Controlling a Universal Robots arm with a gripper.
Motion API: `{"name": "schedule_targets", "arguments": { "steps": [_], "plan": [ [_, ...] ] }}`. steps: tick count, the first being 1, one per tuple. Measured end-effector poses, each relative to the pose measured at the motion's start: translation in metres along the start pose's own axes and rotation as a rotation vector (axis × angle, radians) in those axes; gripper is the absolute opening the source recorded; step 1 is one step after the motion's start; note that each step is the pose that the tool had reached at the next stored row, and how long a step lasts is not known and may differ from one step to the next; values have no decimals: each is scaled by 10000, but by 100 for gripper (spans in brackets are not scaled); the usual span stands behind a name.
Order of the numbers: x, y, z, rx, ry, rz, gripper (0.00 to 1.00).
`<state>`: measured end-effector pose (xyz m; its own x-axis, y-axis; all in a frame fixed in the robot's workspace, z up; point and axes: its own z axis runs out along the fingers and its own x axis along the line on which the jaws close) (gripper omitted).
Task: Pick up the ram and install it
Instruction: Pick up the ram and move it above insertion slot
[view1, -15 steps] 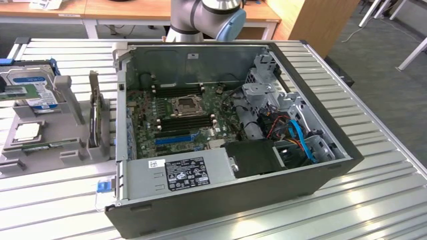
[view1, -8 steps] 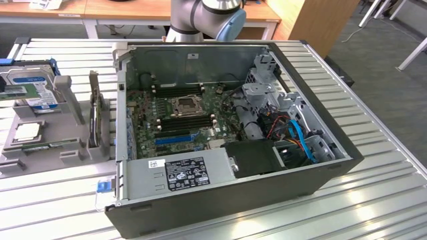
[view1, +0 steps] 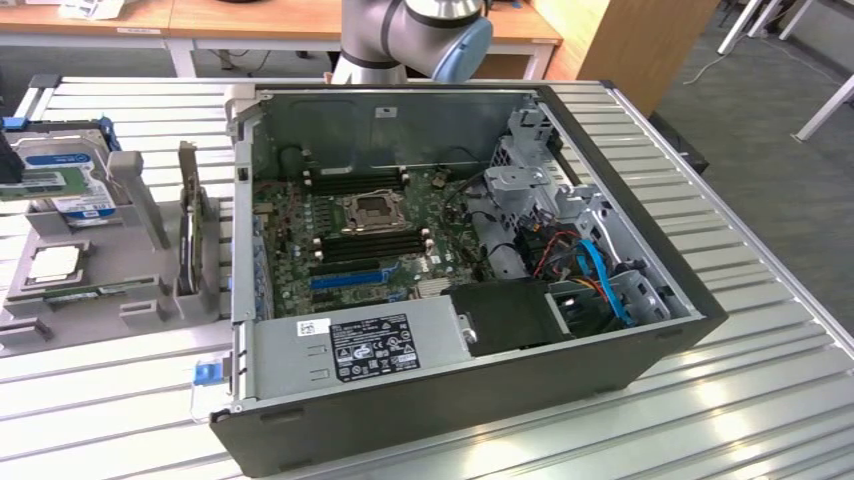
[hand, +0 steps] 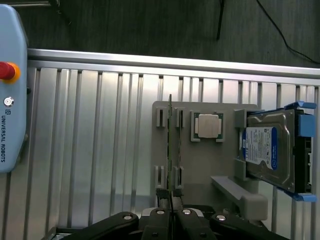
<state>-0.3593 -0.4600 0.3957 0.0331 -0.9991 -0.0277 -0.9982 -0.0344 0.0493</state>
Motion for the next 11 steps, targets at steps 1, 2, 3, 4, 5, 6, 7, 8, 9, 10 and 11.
{"name": "schedule_targets", "arguments": {
  "steps": [1, 2, 3, 4, 5, 6, 7, 8, 9, 10, 11],
  "plan": [
    [0, -17, -1, 0, 0, 0, 11],
    [1, -34, -2, 0, 0, 0, 11],
    [2, -52, -3, -1, 1, 0, 11],
    [2, -70, -4, -1, 0, 1, 11],
    [3, -88, -5, -1, 0, 1, 11],
    [3, -107, -6, -1, 1, 0, 11],
    [4, -127, -7, 0, 0, 0, 11],
    [5, -147, -8, 0, 0, 0, 11],
    [5, -167, -9, -1, 0, 0, 11],
    [6, -187, -10, -1, 1, 0, 11],
    [7, -209, -10, 0, 0, -1, 11]
  ]
}}
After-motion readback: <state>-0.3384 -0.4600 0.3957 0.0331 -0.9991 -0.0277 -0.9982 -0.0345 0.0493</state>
